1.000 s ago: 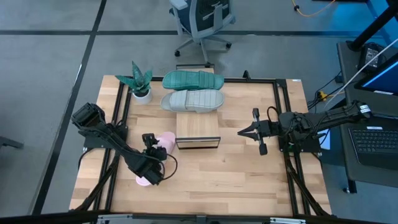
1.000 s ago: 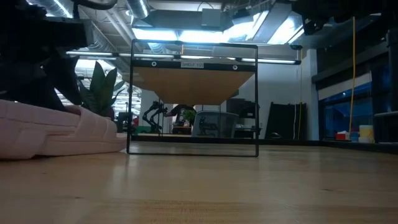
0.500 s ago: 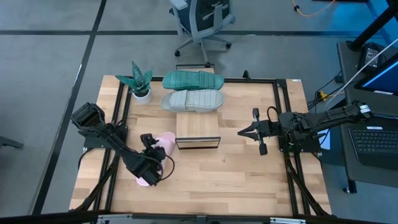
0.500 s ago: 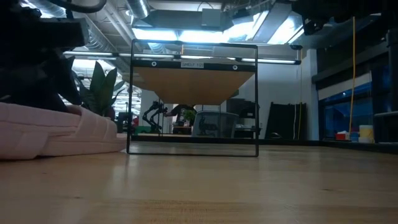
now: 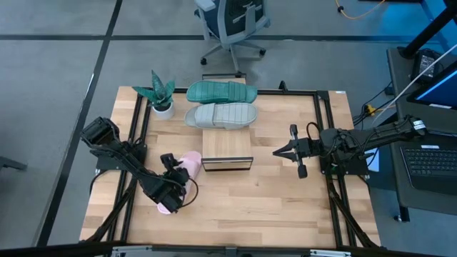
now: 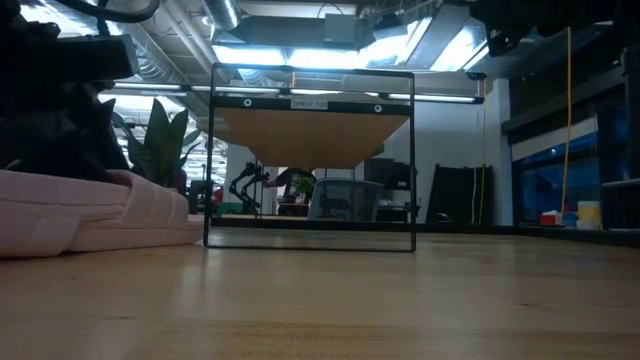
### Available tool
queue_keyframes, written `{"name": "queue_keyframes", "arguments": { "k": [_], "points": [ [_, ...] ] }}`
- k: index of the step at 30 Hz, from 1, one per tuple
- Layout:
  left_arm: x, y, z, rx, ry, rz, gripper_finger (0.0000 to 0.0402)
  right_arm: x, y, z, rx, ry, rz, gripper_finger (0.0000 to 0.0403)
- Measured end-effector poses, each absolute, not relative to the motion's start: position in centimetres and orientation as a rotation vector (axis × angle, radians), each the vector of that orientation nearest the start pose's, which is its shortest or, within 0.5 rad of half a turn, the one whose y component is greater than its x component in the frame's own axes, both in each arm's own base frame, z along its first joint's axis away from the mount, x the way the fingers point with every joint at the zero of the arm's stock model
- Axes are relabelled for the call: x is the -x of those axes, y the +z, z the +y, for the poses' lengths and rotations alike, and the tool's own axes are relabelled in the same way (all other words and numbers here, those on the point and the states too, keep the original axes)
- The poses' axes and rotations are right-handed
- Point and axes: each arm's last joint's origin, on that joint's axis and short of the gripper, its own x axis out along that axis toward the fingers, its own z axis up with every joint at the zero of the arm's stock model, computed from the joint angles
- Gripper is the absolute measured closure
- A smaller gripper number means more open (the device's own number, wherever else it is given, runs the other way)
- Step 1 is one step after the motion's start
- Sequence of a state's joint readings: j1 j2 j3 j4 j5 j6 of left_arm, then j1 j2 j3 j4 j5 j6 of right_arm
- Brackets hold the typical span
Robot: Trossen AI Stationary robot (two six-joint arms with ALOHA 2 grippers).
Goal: Pick and place slippers onto the shelf
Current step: Put the pink pair of slippers on the shelf
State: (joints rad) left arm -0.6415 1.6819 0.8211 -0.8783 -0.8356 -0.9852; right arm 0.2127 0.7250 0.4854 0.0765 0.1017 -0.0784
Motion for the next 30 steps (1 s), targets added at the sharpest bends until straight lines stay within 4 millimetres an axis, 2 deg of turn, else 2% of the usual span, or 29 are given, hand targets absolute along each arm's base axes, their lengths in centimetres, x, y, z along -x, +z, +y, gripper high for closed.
{"name": "queue_keyframes", "arguments": {
  "k": [7,15,24,30],
  "points": [
    [-20.6,13.2,-12.7,-0.292,0.689,0.987,0.0256,-16.7,26.3,3.3,0.104,0.119,0.157,0.0382],
    [-20.8,12.9,-12.7,-0.259,0.7,0.967,0.0383,-17.4,25.6,3.5,0.088,0.119,0.199,0.0382],
    [-20.6,13.2,-12.8,-0.254,0.668,1.007,0.0395,-17.9,25.4,3.6,0.108,0.122,0.2,0.0382],
    [-20.4,15.2,-12.9,-0.228,0.581,1.04,0.0398,-17.9,25.5,3.6,0.11,0.122,0.193,0.0382]
  ]
}}
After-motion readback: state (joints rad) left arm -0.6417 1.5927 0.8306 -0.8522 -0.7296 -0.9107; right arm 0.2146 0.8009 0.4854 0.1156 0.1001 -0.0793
